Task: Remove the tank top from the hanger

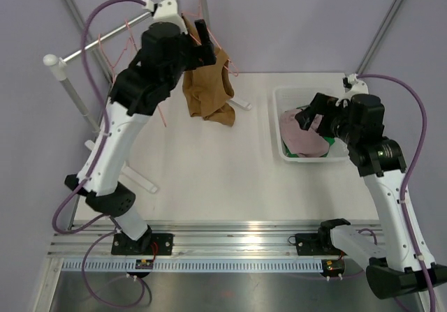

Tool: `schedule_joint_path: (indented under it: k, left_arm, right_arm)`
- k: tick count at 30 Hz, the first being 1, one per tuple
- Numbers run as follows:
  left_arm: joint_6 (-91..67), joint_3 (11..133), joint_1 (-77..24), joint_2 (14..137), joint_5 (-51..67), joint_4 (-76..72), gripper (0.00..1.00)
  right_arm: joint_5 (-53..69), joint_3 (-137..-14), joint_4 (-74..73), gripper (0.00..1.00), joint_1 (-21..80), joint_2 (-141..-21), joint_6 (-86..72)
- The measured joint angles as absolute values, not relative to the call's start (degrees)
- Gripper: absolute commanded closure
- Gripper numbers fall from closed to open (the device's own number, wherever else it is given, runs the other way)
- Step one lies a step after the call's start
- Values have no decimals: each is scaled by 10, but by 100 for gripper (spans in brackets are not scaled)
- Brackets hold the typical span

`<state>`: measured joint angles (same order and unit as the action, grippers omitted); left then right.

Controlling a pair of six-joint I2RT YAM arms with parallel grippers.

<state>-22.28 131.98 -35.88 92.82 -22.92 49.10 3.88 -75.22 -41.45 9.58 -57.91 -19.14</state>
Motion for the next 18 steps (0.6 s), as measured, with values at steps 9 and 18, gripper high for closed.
schedule_joint_path:
  k: [9, 18]
  left_arm:
    - [-217, 1341, -367, 1091, -338, 409, 1]
    - [-186, 1400, -354, 1180, -399, 280, 9]
  right_arm:
    - [194, -669, -413, 1, 96, -477, -234]
    - [275, -628, -403, 1, 96, -415, -258]
